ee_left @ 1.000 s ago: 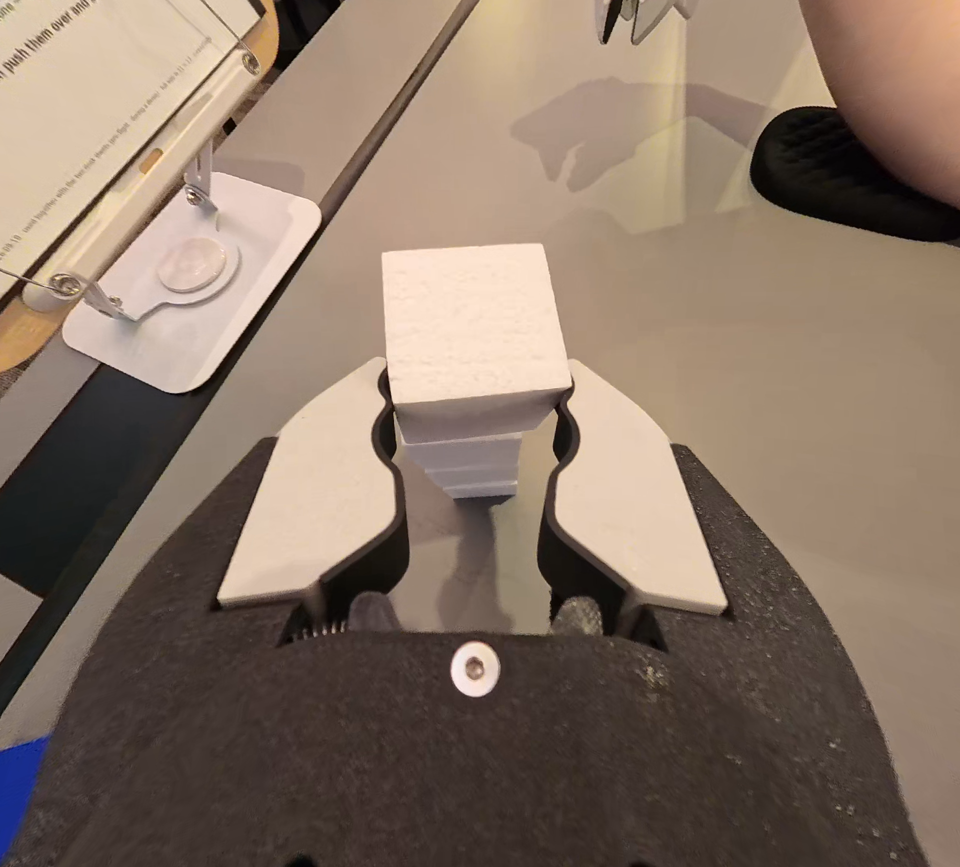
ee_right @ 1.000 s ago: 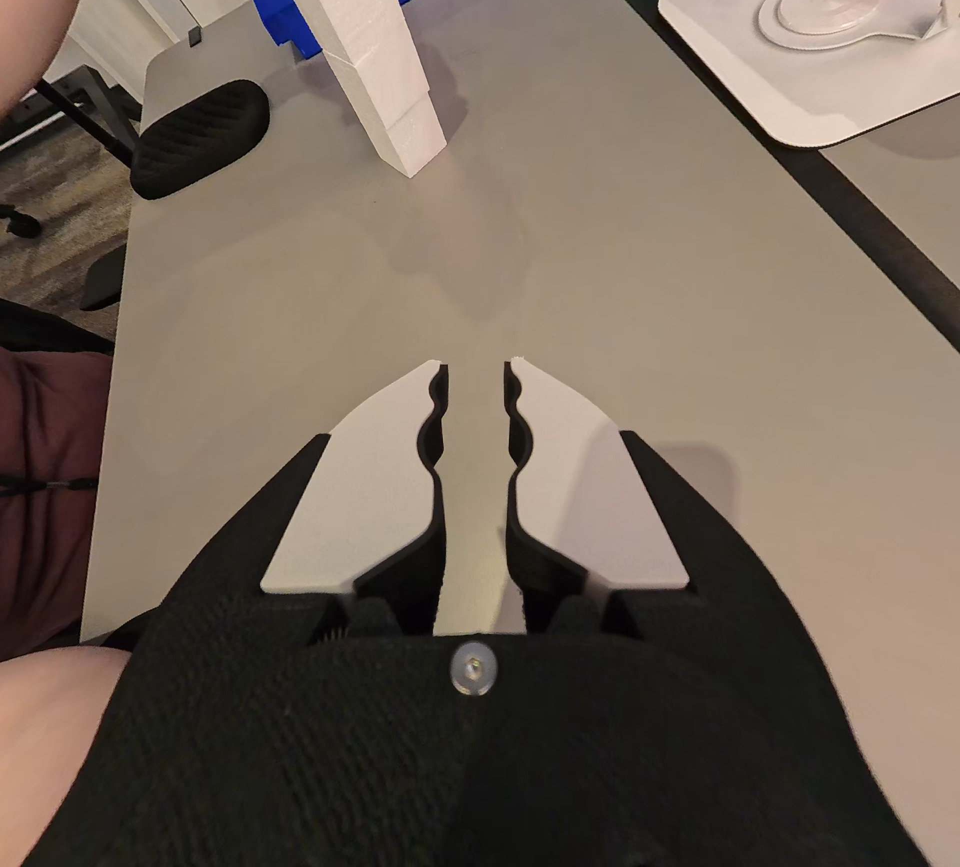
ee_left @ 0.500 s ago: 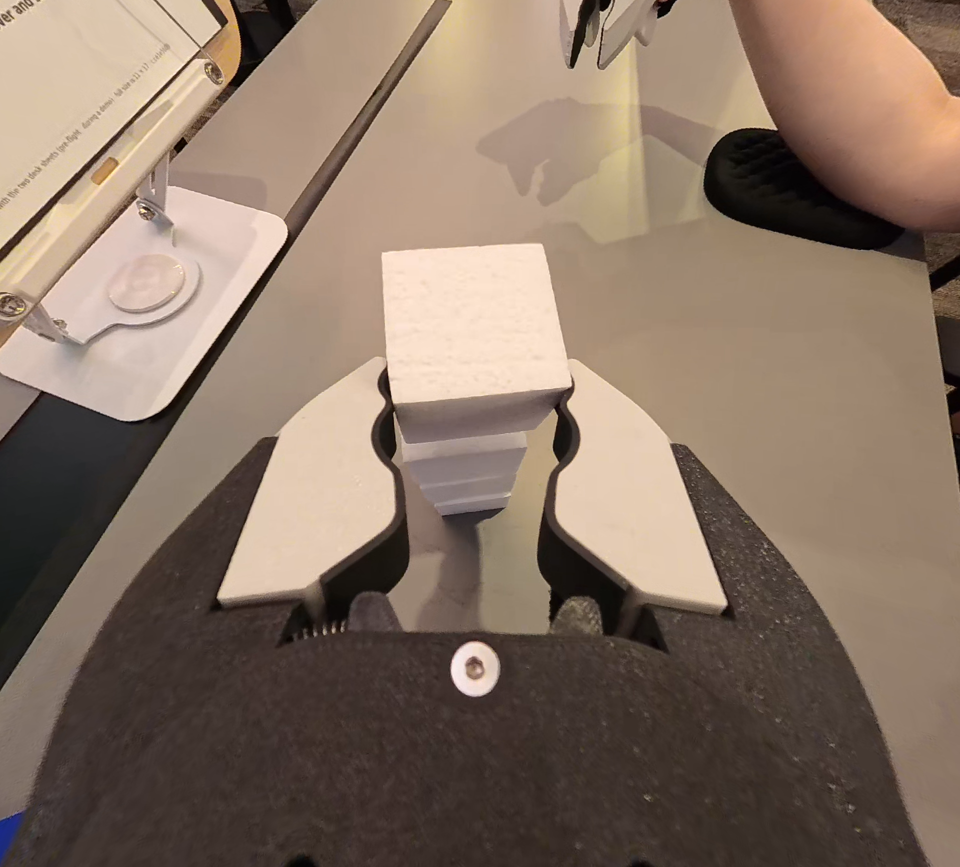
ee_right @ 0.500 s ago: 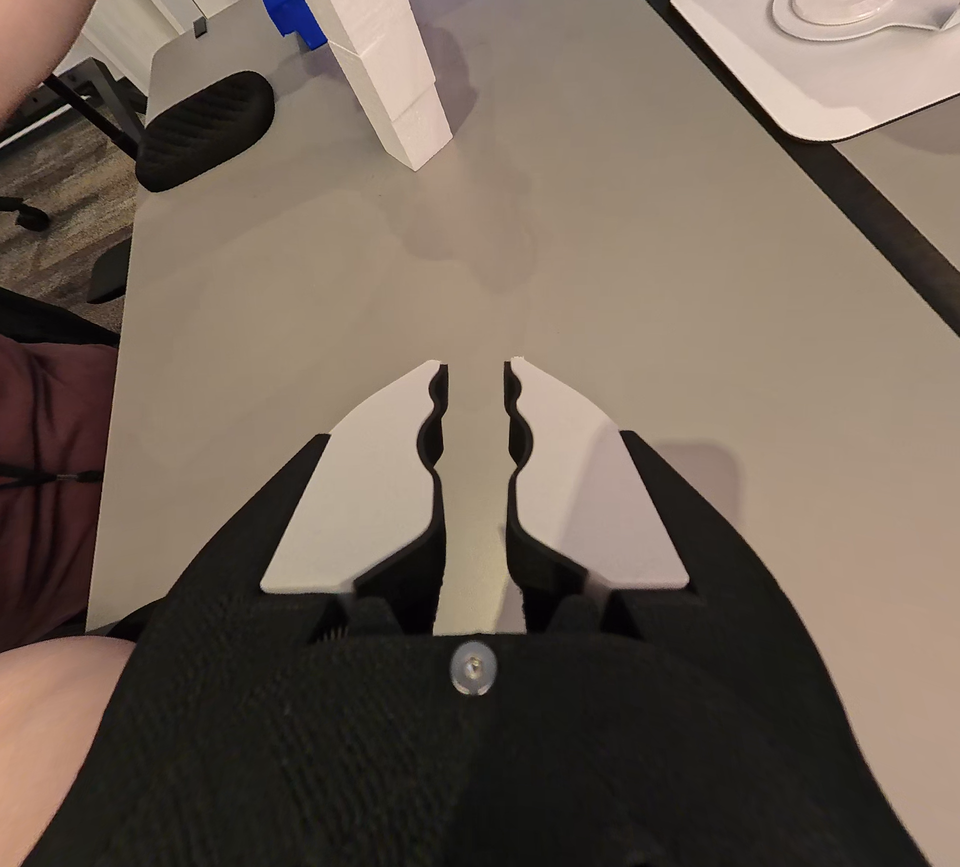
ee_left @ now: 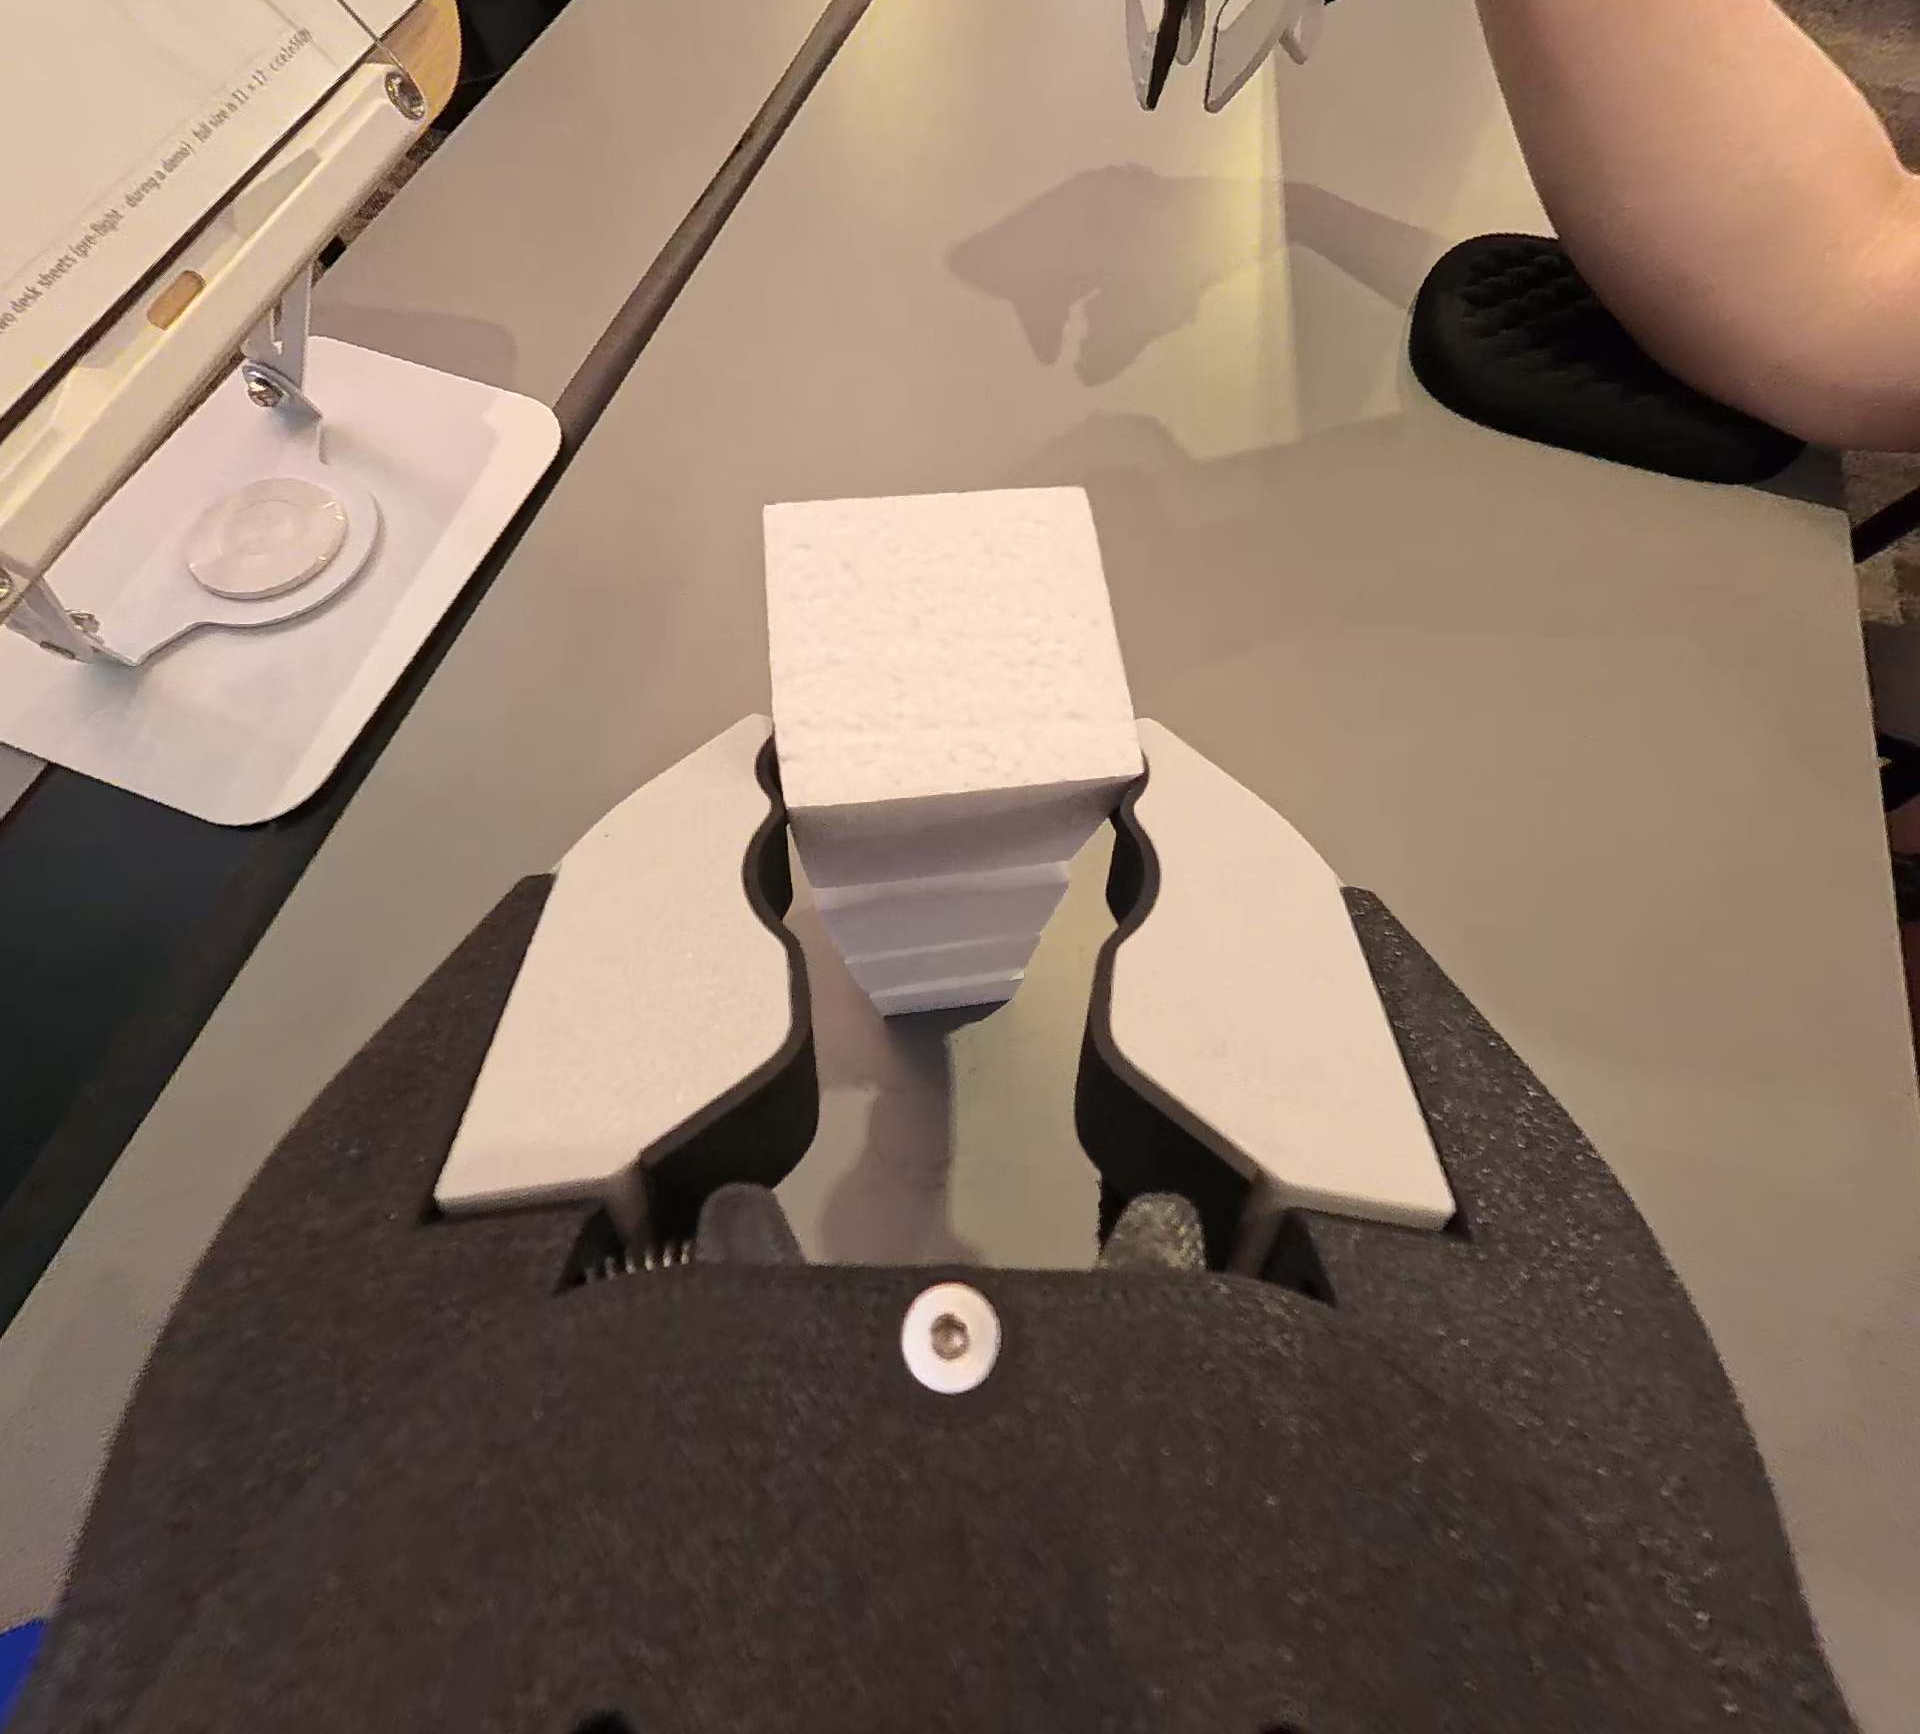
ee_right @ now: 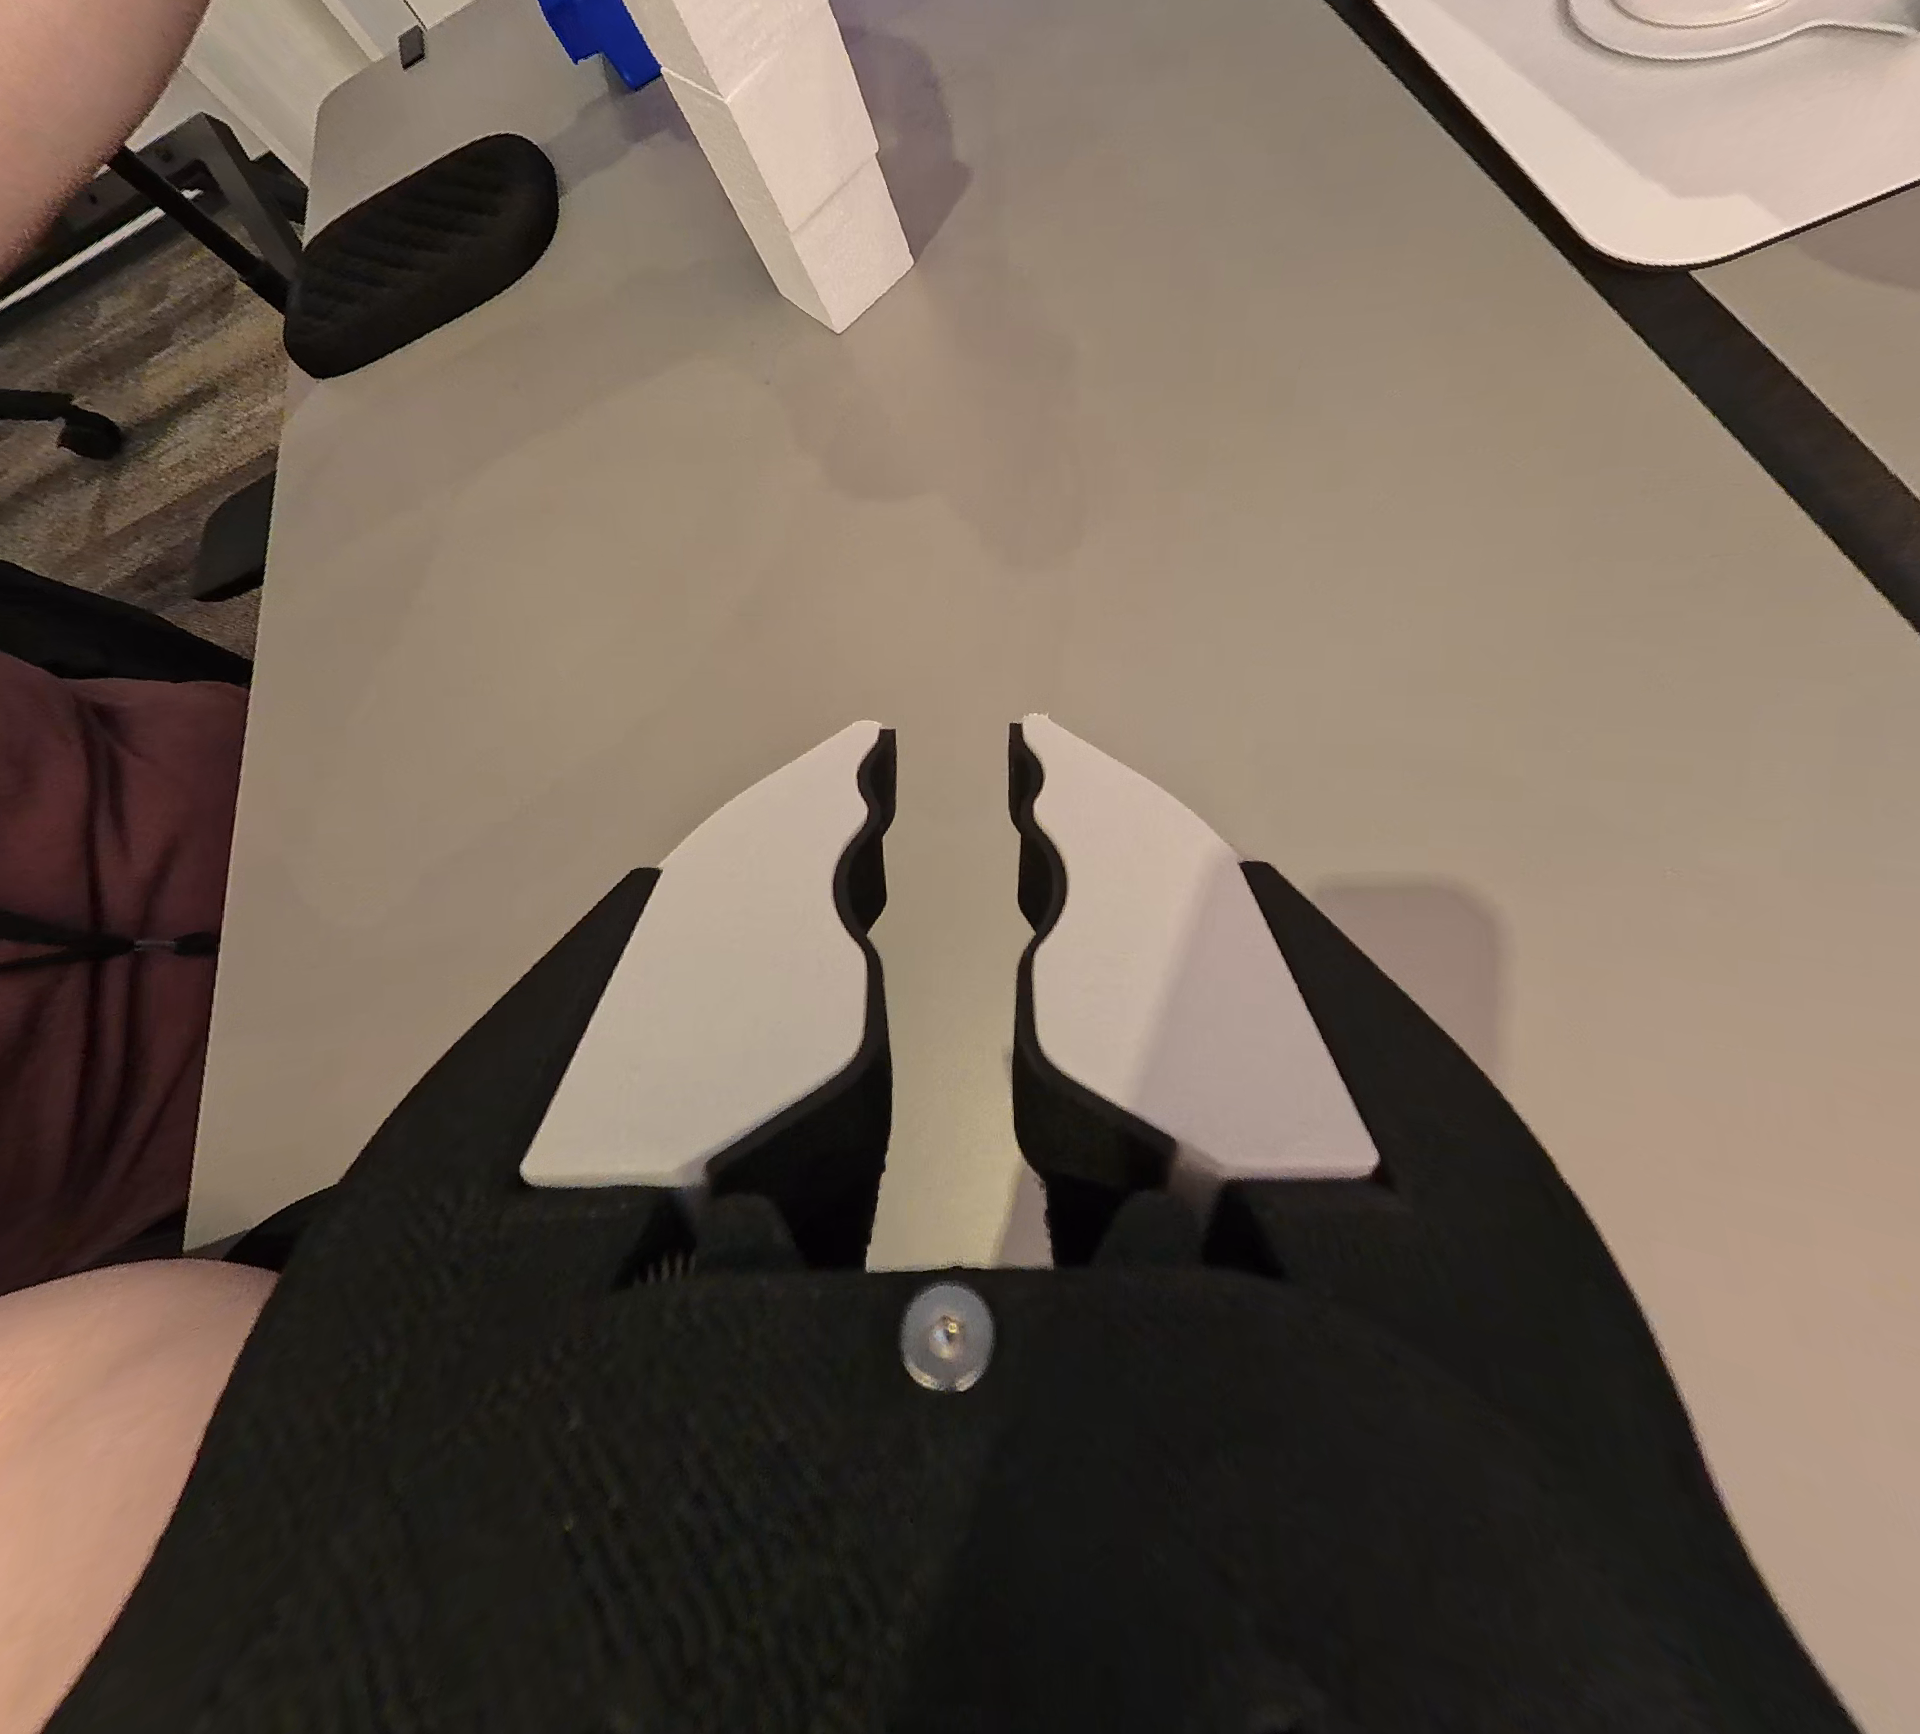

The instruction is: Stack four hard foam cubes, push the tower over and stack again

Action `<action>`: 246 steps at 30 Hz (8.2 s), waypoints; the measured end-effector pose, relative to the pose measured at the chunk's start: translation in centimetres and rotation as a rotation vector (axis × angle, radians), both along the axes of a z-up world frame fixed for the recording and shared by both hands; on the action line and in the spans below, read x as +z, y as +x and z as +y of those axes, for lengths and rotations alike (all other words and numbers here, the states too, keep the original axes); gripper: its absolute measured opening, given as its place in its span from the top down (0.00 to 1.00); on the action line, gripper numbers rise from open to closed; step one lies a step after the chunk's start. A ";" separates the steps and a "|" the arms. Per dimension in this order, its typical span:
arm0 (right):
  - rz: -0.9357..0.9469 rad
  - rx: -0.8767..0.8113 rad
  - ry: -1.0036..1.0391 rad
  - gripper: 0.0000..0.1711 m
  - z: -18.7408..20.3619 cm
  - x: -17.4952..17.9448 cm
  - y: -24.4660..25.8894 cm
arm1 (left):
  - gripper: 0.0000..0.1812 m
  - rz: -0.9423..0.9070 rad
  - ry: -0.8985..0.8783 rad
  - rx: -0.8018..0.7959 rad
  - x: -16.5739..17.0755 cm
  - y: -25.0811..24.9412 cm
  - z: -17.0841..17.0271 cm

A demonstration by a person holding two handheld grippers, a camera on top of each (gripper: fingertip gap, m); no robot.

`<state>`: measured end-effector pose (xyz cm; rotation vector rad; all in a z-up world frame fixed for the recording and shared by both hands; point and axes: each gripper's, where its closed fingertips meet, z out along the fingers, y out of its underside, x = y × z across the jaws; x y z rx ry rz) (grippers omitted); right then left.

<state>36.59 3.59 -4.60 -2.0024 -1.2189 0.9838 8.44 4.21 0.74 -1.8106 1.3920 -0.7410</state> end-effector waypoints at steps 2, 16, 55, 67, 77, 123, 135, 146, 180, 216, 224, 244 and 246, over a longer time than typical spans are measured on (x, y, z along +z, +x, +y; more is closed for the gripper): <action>0.000 0.002 -0.002 0.88 0.0 -0.1 -0.1 | 0.67 -0.004 -0.010 0.003 -0.1 -0.1 0.0; -0.004 0.013 -0.019 0.87 -0.2 -0.4 -0.2 | 0.59 0.000 -0.028 0.027 0.0 0.1 0.2; 0.571 -0.288 0.790 0.91 0.3 19.3 -0.6 | 1.00 -0.600 0.589 0.507 14.2 -8.9 -1.8; 0.325 -0.446 0.706 1.00 3.2 16.3 0.3 | 1.00 -0.253 -0.014 0.806 -3.4 -10.0 3.2; 0.227 -0.351 0.635 1.00 2.4 14.6 -0.6 | 1.00 -0.052 -0.342 0.897 -8.8 -10.0 1.7; 0.345 -0.309 0.605 0.99 -0.4 16.1 3.8 | 0.81 -0.253 0.001 0.724 -1.0 -1.8 -1.1; 0.299 -0.323 0.588 0.98 0.3 15.1 3.7 | 0.46 -0.078 0.174 0.423 -7.0 2.0 -1.1; 0.238 -0.316 0.560 0.96 1.2 13.7 3.1 | 0.42 0.034 0.162 0.385 -9.8 2.7 -0.6; 0.175 -0.288 0.530 0.95 1.9 12.0 2.6 | 0.68 -0.055 0.126 0.278 -7.4 3.9 2.4; 0.142 -0.318 0.434 0.89 4.2 8.6 3.1 | 0.55 0.083 0.098 0.216 -9.1 8.4 2.7; -0.168 -0.575 0.263 0.69 8.8 -0.4 6.9 | 0.53 -0.054 0.131 0.308 -5.9 4.6 3.8; -0.452 -0.541 -0.031 0.65 7.2 -7.8 7.9 | 0.60 -0.277 0.056 0.420 -6.3 -2.6 5.0; -0.415 -0.537 -0.020 0.65 7.0 -6.1 7.1 | 0.60 -0.270 0.052 0.425 -6.5 -2.7 5.1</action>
